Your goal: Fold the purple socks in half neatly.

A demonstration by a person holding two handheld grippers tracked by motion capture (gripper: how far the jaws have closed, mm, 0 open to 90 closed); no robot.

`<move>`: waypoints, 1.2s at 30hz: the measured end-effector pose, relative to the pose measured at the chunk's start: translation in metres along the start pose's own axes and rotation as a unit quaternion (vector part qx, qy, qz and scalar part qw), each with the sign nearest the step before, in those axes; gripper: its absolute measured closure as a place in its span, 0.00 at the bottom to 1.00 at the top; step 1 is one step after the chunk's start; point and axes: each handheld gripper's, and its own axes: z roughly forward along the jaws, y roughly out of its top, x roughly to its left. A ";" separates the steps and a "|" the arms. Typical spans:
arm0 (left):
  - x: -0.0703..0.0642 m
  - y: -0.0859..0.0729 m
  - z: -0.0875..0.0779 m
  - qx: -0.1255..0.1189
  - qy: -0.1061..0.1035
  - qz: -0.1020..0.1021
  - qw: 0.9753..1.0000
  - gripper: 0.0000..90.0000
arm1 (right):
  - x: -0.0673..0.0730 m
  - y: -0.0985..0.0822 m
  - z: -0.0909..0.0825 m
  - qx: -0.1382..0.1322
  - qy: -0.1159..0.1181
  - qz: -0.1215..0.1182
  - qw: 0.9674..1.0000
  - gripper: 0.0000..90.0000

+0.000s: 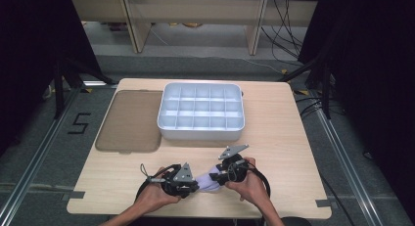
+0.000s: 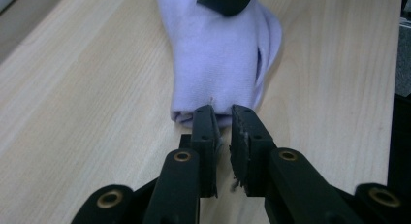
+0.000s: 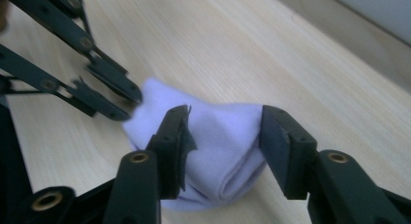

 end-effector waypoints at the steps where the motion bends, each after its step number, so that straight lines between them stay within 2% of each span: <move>1: -0.002 0.000 0.001 -0.011 0.002 -0.015 1.000 0.88 | -0.001 0.000 0.001 0.004 0.002 0.007 1.000 0.63; 2: -0.002 0.000 0.000 -0.014 0.004 -0.015 1.000 0.88 | -0.002 0.000 0.002 0.004 0.003 0.006 1.000 0.63; 3: -0.001 0.001 -0.001 -0.013 0.003 -0.011 1.000 0.88 | -0.001 0.000 0.003 0.001 0.006 0.017 1.000 0.63; 4: -0.001 0.001 -0.002 -0.014 0.003 -0.007 1.000 0.88 | -0.002 0.000 0.003 -0.002 0.003 0.011 1.000 0.63; 5: 0.003 0.003 -0.006 0.005 0.002 0.020 1.000 0.88 | -0.001 0.000 0.002 0.005 0.000 0.007 1.000 0.64; 6: 0.002 0.003 -0.005 -0.005 0.003 0.013 1.000 0.88 | -0.001 0.000 0.002 0.004 -0.001 0.005 1.000 0.64; 7: -0.001 0.003 -0.004 -0.019 0.003 -0.012 1.000 0.88 | 0.000 0.000 0.002 0.009 0.001 0.013 1.000 0.64; 9: -0.001 0.003 -0.004 -0.018 0.004 -0.013 1.000 0.88 | -0.001 0.000 0.002 0.004 -0.002 0.006 1.000 0.63; 11: 0.001 0.003 -0.004 -0.017 0.006 0.000 1.000 0.88 | 0.000 0.001 0.001 0.003 -0.002 0.008 1.000 0.63; 13: 0.001 0.004 -0.004 -0.020 0.003 -0.007 1.000 0.88 | 0.000 0.001 0.000 -0.003 -0.003 0.012 1.000 0.62; 14: -0.002 0.003 -0.003 -0.027 0.001 -0.026 0.999 0.88 | 0.000 0.001 -0.002 0.000 -0.004 0.011 1.000 0.60; 15: 0.000 0.004 -0.004 -0.017 0.001 -0.014 1.000 0.88 | 0.000 0.002 0.000 -0.006 -0.018 0.017 1.000 0.57; 16: 0.003 0.004 -0.006 0.002 -0.002 0.010 1.000 0.89 | -0.001 0.003 -0.002 0.003 -0.024 0.015 1.000 0.55; 18: 0.002 0.004 -0.006 -0.004 -0.003 0.002 1.000 0.89 | -0.003 0.005 -0.001 -0.008 -0.022 0.004 1.000 0.55; 19: 0.001 0.004 -0.005 -0.013 -0.003 -0.010 1.000 0.89 | -0.005 0.006 -0.002 -0.006 -0.026 -0.010 1.000 0.53; 20: 0.000 0.004 -0.003 -0.024 -0.004 -0.022 0.999 0.89 | -0.004 0.006 -0.002 -0.001 -0.031 0.003 1.000 0.51; 21: 0.000 0.004 -0.003 -0.025 -0.004 -0.023 0.999 0.88 | -0.005 0.007 0.000 0.005 -0.030 0.002 1.000 0.49; 22: 0.000 0.004 -0.003 -0.027 0.001 -0.024 0.999 0.88 | -0.006 0.007 0.001 0.014 -0.026 0.009 1.000 0.47; 23: 0.000 0.004 -0.003 -0.023 -0.005 -0.023 0.999 0.88 | -0.006 0.006 0.002 0.024 -0.017 0.025 0.999 0.47; 24: 0.000 0.004 -0.003 -0.022 -0.004 -0.023 0.999 0.88 | -0.011 0.005 0.005 0.018 -0.014 0.022 1.000 0.47; 26: 0.000 0.004 -0.003 -0.022 -0.005 -0.023 0.999 0.88 | -0.014 0.002 0.008 0.014 0.001 0.036 0.999 0.48; 27: 0.000 0.004 -0.002 -0.024 -0.007 -0.025 0.999 0.88 | -0.015 0.002 0.006 0.027 0.005 0.051 0.998 0.48; 28: 0.000 0.004 -0.002 -0.024 -0.007 -0.024 0.999 0.88 | -0.017 0.001 0.007 0.022 0.011 0.046 0.999 0.48; 30: 0.002 0.005 -0.003 -0.016 -0.006 -0.008 1.000 0.88 | -0.020 -0.001 0.009 0.022 0.026 0.047 0.998 0.48; 31: 0.004 0.005 -0.005 -0.001 -0.005 0.012 1.000 0.88 | -0.021 -0.001 0.010 0.022 0.029 0.053 0.998 0.48; 35: 0.002 0.004 -0.003 -0.008 -0.003 -0.004 1.000 0.88 | -0.020 -0.004 0.013 0.020 0.043 0.052 0.998 0.52; 36: 0.003 0.004 -0.004 -0.003 -0.003 0.009 1.000 0.88 | -0.020 -0.005 0.014 0.017 0.048 0.061 0.997 0.54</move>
